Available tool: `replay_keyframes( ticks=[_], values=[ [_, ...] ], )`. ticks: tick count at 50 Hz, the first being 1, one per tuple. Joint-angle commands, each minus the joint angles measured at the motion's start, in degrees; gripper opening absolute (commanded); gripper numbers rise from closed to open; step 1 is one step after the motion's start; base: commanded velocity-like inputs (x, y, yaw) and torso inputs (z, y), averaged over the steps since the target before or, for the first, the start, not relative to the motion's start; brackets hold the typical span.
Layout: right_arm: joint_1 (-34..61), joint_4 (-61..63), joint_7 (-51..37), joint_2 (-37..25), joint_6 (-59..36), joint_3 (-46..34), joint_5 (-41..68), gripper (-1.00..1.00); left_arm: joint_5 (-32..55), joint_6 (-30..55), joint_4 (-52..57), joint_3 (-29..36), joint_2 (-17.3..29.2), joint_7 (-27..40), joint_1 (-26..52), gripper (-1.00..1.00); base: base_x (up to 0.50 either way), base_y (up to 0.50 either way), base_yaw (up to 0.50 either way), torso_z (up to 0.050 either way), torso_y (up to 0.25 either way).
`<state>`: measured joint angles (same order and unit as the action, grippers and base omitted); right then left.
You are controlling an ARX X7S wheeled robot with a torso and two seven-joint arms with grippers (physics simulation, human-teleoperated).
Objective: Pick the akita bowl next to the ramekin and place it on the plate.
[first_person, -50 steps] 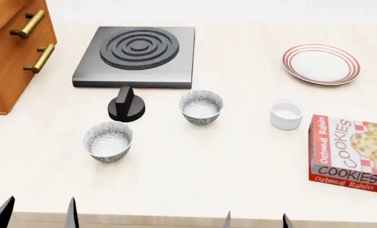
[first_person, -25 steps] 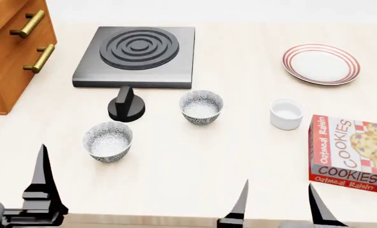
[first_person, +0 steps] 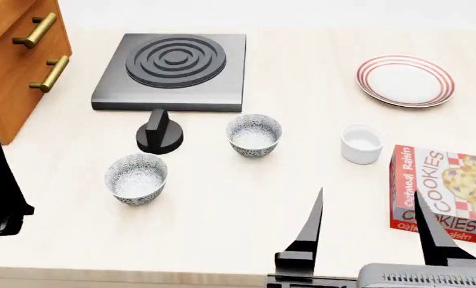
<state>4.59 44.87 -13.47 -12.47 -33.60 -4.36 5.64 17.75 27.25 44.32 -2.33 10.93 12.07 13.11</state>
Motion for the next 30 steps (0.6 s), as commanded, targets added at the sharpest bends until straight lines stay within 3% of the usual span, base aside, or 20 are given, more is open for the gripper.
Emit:
replay_keyframes(
  ticks=[1,30],
  values=[
    [0.13,5.39,-1.37,-1.51,-1.93,-0.65,-1.37,1.0,3.34,3.37,5.1,-2.04,1.12,1.93,1.99,1.0,0.0,0.0,0.0,0.0,0.0],
    [0.44,7.05,-2.34,-2.3,0.99,-1.16,-0.89,1.0,4.09,-1.57,5.18,-1.86,2.75,3.97,2.58,1.0,0.01,0.0,0.0,0.0,0.0]
  ],
)
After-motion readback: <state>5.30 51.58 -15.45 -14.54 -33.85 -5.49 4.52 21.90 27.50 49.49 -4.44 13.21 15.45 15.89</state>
